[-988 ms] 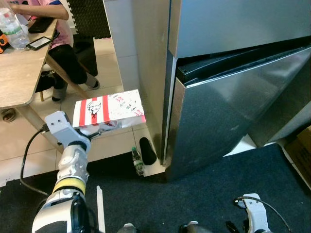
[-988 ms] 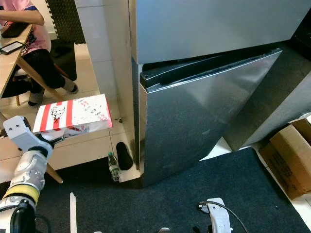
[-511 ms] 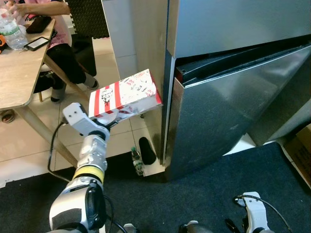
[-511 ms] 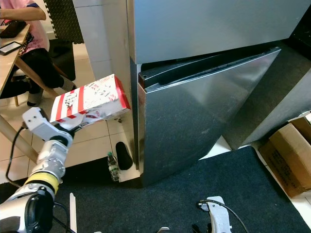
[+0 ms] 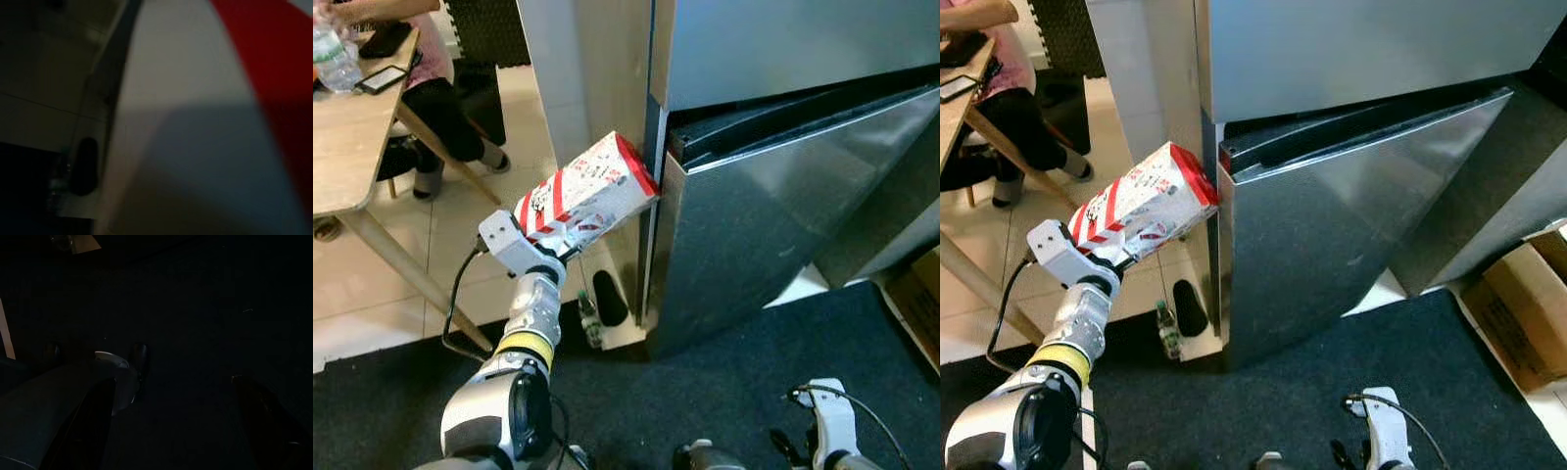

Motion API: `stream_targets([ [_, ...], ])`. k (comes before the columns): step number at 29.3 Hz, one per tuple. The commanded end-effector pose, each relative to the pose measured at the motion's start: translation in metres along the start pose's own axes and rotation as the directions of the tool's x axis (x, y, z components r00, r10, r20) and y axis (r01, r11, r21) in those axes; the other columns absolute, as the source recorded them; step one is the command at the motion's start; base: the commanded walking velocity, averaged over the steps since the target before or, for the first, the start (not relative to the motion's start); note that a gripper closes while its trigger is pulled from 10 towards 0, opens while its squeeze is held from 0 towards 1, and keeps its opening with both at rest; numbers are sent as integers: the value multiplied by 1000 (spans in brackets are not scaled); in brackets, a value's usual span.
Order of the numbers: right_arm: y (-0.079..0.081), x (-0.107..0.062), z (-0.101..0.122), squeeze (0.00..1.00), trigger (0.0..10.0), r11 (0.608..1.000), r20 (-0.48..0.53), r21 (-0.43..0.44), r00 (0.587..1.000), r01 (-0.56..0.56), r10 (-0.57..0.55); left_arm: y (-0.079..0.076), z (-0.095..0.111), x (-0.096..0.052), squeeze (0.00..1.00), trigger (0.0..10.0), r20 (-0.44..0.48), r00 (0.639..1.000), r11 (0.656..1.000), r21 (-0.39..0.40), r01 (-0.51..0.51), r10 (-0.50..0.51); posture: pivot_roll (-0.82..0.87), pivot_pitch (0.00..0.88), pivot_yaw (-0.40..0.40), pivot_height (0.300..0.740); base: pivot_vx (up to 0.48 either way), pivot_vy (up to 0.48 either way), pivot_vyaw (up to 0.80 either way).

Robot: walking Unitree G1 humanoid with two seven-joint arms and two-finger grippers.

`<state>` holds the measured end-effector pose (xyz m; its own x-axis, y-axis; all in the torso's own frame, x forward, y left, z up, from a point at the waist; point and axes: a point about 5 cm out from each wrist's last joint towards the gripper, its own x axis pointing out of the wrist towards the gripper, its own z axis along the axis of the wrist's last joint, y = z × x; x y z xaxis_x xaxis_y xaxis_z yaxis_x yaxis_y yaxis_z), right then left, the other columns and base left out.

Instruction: Restocking fridge

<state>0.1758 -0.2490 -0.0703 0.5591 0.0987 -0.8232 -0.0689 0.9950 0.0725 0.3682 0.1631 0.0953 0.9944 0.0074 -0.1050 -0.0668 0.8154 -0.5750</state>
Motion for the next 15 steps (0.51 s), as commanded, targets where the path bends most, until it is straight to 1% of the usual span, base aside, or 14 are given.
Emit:
stream_targets([
  [1, -4, -3, -9, 0, 10000, 1000, -16, 12, 1000, 15, -15, -10, -16, -2, 0, 10000, -63, 996, 998, -7, 56, -56, -103, 214, 11, 740, 0, 0, 0],
  [3, -5, -4, -10, 0, 10000, 1000, -19, 13, 1000, 20, -20, -18, -27, -5, 0, 10000, -101, 989, 994, 4, 111, -110, -100, 214, 12, 740, 0, 0, 0],
  [5, -5, -4, -10, 0, 10000, 1000, -19, 13, 1000, 20, -20, -18, -27, -5, 0, 10000, -101, 989, 994, 4, 111, -110, -100, 214, 12, 740, 0, 0, 0],
  [8, -6, -4, -9, 0, 10000, 1000, -20, 8, 1000, 23, -23, -24, -39, -10, 0, 10000, -148, 976, 986, 6, 165, -162, -95, 210, 13, 740, 0, 0, 0],
  [10, -6, -4, -9, 0, 10000, 1000, -20, 8, 1000, 23, -23, -24, -39, -10, 0, 10000, -148, 976, 986, 6, 165, -162, -95, 210, 13, 740, 0, 0, 0],
  [13, -8, -4, -7, 0, 10000, 1000, -23, -6, 999, 30, -30, -25, -53, -17, 0, 10000, -192, 959, 977, -7, 213, -210, -92, 205, 11, 740, 0, 0, 0],
  [15, -9, -4, -7, 0, 10000, 999, -24, -7, 999, 32, -32, -24, -56, -19, 0, 10000, -209, 954, 975, -5, 220, -216, -91, 205, 11, 740, 0, 0, 0],
])
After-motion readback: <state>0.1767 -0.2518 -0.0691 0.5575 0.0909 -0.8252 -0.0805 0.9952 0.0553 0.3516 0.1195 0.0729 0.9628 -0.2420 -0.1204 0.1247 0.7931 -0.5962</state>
